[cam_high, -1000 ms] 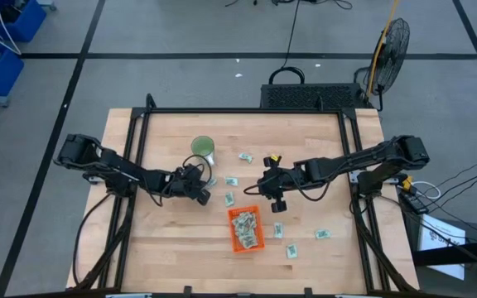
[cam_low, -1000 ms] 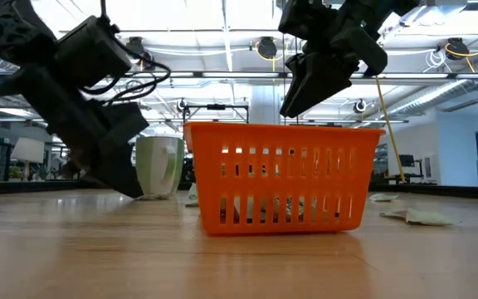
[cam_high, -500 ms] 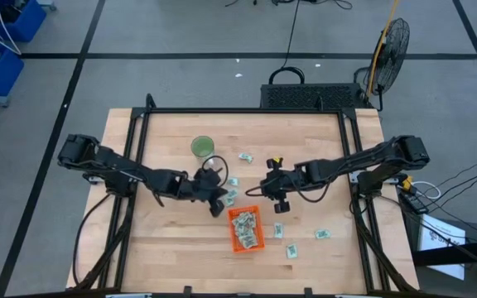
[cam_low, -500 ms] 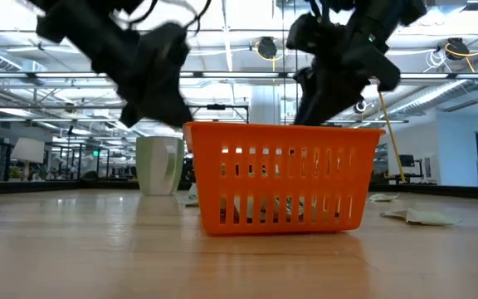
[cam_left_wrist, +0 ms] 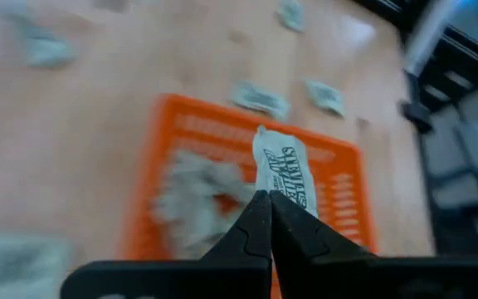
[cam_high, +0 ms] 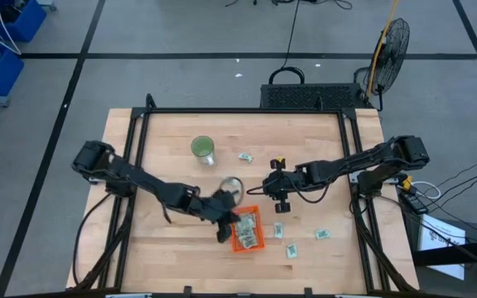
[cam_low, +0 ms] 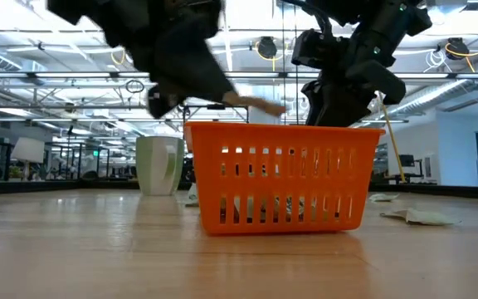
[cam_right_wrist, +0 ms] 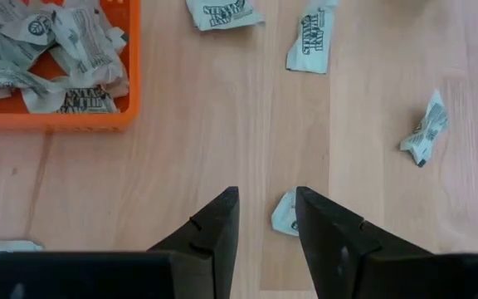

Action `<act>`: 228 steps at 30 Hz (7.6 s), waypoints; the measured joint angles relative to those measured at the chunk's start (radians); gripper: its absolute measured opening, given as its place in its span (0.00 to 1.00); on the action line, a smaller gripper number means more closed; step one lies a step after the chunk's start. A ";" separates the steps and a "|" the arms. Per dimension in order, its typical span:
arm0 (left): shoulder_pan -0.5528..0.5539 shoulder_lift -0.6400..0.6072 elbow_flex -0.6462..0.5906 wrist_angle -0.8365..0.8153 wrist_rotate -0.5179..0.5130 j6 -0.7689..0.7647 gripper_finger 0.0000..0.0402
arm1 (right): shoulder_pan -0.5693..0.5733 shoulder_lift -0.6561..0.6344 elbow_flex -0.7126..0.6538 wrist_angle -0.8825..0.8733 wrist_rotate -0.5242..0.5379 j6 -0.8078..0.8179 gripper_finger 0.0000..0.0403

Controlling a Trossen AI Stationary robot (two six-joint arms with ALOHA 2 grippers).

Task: Pick and place Stevia / Truvia into bins
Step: Put the stevia packet into the orange basket

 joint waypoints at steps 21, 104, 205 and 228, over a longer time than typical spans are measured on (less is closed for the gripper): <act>-0.055 0.293 0.408 -0.445 0.134 0.132 0.05 | 0.007 0.000 -0.001 -0.068 -0.004 0.069 0.29; 0.315 -0.138 0.407 -0.716 -0.204 0.452 0.22 | -0.220 0.182 -0.412 0.806 -0.103 -0.015 0.38; 0.313 -0.138 -0.192 -0.121 -0.075 0.141 0.22 | -0.027 -0.152 -0.297 0.736 -0.358 -0.211 0.28; 0.294 0.052 -0.203 -0.009 -0.179 -0.234 0.22 | -0.070 -0.151 -0.299 0.829 -0.366 -0.262 0.28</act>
